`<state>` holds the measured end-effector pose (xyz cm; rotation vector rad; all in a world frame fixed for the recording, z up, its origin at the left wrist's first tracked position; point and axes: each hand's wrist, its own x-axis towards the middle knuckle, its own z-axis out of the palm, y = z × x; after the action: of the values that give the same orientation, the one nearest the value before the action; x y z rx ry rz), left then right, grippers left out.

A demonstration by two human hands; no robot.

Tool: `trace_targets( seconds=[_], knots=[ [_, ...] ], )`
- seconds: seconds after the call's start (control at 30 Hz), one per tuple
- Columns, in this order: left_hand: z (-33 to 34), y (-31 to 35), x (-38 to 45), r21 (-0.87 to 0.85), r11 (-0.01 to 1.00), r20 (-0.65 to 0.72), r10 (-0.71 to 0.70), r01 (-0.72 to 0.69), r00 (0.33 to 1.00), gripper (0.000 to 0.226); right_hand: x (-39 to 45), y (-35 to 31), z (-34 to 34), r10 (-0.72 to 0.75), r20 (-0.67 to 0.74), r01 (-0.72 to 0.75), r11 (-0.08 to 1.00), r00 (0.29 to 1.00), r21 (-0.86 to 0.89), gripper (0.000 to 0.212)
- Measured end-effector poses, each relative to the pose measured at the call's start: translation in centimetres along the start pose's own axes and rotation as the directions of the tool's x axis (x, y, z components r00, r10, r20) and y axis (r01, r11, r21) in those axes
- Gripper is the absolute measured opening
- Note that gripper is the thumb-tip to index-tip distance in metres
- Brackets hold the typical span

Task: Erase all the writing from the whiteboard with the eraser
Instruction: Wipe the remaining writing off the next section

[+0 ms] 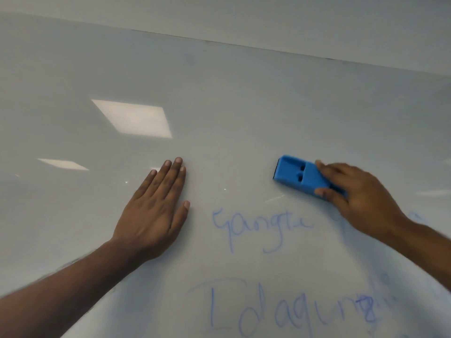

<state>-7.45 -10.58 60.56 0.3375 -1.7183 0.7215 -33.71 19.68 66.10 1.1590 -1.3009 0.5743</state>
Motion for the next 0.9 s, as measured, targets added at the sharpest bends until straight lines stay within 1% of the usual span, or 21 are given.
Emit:
trace_targets(
  seconds=[0.07,0.13,0.2,0.27,0.37,0.47,0.6,0.7,0.73,0.77,0.83,0.9],
  knots=[
    [0.2,0.0,-0.2,-0.004,1.0,-0.011,0.0,0.0,1.0,0.063,1.8,1.0,-0.2,0.126,-0.06,-0.126,0.992,0.99,-0.001,0.059],
    [0.3,-0.1,-0.5,-0.003,1.0,-0.025,-0.002,0.002,1.0,0.062,3.3,1.6,-0.1,0.248,-0.067,-0.243,0.968,0.967,0.069,0.054],
    [0.4,0.0,-0.6,-0.004,1.0,-0.037,-0.013,0.013,0.999,0.061,4.2,1.3,0.2,0.309,-0.074,-0.297,0.945,0.948,0.135,0.054],
    [0.5,0.1,-0.7,-0.007,1.0,-0.04,-0.025,0.025,0.999,0.061,3.9,0.5,0.7,0.309,-0.099,-0.293,0.945,0.946,0.148,0.054],
    [0.6,0.2,-0.9,-0.009,0.999,-0.043,-0.04,0.04,0.998,0.061,1.4,-1.9,1.7,0.204,-0.102,-0.189,0.972,0.974,0.142,0.056],
    [0.6,0.3,-1.0,-0.01,0.999,-0.042,-0.047,0.047,0.998,0.061,-2.1,-5.0,2.1,0.03,-0.008,-0.028,0.987,1.0,0.16,0.057],
    [0.5,0.4,-1.2,-0.016,0.998,-0.037,-0.054,0.053,0.998,0.061,-6.6,-7.3,2.6,-0.165,0.13,0.149,0.981,0.978,0.127,0.055],
    [0.4,0.5,-1.6,-0.009,0.999,-0.031,-0.053,0.053,0.998,0.062,-6.5,-7.2,2.4,-0.255,0.158,0.247,0.967,0.954,0.065,0.055],
    [0.4,0.5,-1.7,-0.004,0.999,-0.031,-0.053,0.053,0.998,0.062,-5.6,-6.9,2.3,-0.245,0.144,0.241,0.97,0.959,0.042,0.055],
    [0.4,0.5,-1.8,0.0,0.999,-0.031,-0.053,0.053,0.998,0.062,-4.4,-6.6,2.2,-0.196,0.112,0.194,0.981,0.974,0.033,0.056],
    [0.4,0.6,-2.0,0.005,0.999,-0.027,-0.053,0.053,0.998,0.063,-1.6,-6.3,2.1,-0.02,0.006,0.019,0.998,1.0,0.063,0.056],
    [0.4,0.6,-2.3,0.003,0.999,-0.023,-0.054,0.054,0.998,0.063,1.0,-6.6,2.5,0.147,-0.056,-0.138,0.98,0.988,0.141,0.054]
  ],
)
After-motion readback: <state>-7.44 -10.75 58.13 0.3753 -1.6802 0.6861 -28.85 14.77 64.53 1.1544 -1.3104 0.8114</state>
